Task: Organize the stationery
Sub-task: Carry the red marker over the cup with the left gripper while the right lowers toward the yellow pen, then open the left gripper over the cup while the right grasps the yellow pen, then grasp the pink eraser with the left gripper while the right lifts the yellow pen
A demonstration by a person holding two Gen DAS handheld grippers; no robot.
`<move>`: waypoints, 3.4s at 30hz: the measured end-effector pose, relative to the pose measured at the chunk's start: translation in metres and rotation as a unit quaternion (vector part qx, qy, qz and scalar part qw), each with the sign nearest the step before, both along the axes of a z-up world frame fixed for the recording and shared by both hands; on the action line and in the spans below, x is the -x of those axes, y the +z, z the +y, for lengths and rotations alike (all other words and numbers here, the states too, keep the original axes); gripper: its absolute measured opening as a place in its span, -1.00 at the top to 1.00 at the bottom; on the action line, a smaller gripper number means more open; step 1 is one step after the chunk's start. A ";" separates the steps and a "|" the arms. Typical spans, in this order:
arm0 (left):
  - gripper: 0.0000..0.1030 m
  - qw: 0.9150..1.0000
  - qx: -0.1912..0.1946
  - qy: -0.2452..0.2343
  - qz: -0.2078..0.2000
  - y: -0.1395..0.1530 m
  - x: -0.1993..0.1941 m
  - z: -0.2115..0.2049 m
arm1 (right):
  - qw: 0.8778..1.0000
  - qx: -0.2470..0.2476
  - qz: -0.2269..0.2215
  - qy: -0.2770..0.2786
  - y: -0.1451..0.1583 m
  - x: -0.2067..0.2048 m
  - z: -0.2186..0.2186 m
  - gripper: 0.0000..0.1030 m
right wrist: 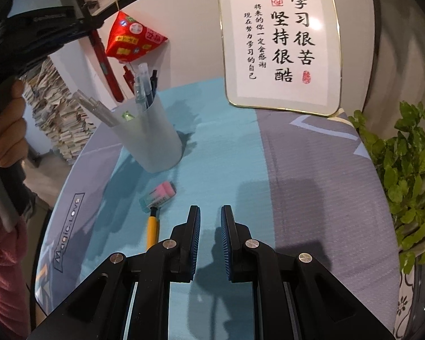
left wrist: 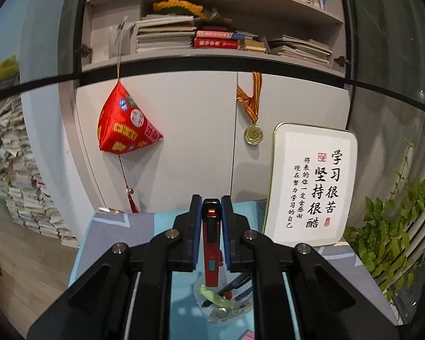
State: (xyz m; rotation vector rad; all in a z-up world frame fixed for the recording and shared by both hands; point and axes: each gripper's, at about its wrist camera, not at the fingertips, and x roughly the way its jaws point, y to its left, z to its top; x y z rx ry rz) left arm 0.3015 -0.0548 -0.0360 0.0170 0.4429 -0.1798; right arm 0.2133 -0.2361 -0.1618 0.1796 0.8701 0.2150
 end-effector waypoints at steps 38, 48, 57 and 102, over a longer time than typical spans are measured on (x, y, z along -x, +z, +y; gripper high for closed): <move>0.14 0.999 0.023 -0.012 0.027 -0.035 0.083 0.051 | 0.997 0.019 0.037 0.068 -0.020 0.001 0.049 0.73; 0.14 0.995 0.027 -0.014 0.091 -0.081 0.104 0.070 | 0.994 0.041 0.063 0.079 -0.035 -0.022 0.080 0.72; 0.14 0.993 0.029 -0.026 0.108 -0.097 0.109 0.080 | 0.993 0.066 0.070 0.070 -0.044 -0.036 0.094 0.72; 0.65 0.985 -0.021 -0.106 0.134 -0.110 0.100 -0.001 | 0.997 -0.004 -0.077 -0.017 0.064 0.020 0.006 0.79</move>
